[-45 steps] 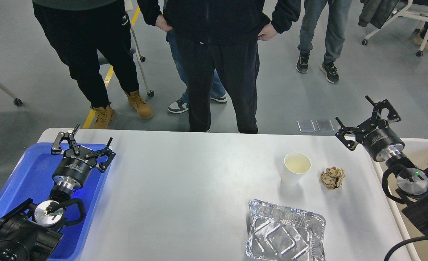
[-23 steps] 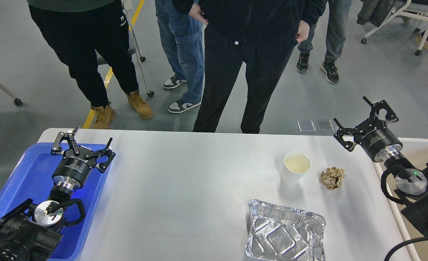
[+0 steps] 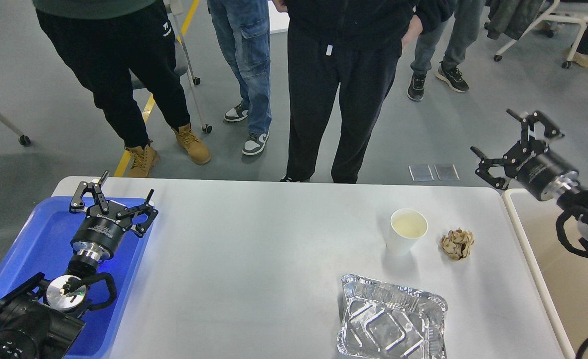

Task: Tidy desktop
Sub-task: 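Raise the right gripper up and away from the table edge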

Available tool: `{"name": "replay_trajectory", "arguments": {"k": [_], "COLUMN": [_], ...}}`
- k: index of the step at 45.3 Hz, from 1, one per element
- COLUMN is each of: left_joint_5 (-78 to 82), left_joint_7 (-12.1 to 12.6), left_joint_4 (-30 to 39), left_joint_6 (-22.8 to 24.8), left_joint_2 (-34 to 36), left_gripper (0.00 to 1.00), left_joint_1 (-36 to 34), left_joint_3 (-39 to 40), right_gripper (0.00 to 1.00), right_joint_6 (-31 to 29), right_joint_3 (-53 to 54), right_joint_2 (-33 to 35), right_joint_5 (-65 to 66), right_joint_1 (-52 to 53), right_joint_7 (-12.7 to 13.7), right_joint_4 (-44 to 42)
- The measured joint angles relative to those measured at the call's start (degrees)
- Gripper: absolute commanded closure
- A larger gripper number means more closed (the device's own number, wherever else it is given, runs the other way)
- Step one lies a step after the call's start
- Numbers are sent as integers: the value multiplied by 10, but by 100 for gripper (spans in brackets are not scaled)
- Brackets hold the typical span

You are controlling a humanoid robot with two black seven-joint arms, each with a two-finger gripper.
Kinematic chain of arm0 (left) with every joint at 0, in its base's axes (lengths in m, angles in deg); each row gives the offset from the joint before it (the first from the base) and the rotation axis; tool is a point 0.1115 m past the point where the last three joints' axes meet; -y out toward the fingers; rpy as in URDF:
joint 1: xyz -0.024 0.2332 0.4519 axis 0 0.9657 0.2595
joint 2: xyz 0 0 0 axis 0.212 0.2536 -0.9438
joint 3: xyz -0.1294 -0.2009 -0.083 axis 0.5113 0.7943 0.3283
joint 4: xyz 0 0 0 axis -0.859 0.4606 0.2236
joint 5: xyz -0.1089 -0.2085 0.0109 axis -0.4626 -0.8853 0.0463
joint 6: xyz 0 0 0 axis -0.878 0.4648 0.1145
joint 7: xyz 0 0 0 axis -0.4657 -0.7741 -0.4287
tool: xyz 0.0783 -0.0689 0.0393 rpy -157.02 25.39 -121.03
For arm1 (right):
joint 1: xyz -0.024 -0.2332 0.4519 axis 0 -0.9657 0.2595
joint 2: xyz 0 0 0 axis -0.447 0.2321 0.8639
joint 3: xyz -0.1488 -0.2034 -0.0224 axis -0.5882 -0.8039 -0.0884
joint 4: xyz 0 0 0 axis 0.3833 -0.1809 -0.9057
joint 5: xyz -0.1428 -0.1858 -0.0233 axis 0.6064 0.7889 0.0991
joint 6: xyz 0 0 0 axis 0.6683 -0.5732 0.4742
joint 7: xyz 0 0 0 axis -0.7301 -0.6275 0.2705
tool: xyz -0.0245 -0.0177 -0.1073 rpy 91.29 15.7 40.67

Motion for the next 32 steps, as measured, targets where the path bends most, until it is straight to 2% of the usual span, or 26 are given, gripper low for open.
{"name": "replay_trajectory", "arguments": {"k": [10,12,13,16,19,24,32], "left_joint_5": [0,0,0,0,0,1,1], "left_joint_7": [0,0,0,0,0,0,0], "left_joint_4": [0,0,0,0,0,0,0], "left_joint_6": [0,0,0,0,0,0,0], "left_joint_2": [0,0,0,0,0,0,0], "left_gripper": [0,0,0,0,0,0,0], "left_joint_1": [0,0,0,0,0,0,0], "left_joint_3": [0,0,0,0,0,0,0], "right_gripper": [0,0,0,0,0,0,0], "right_joint_6": [5,4,2,-2,-14,-37,-68], "right_joint_3": [-183,-241,-308,-362,-497,-656,-858], "right_joint_2": [105,123,139,146,158,161,129], "right_joint_5": [6,6,7,7,12,34,90], "right_joint_1": [130,175,231,252,253,292,425], "right_joint_7": [5,6,6,5,7,5,3], "right_joint_4": [87,105,122,138,174,215,268]}}
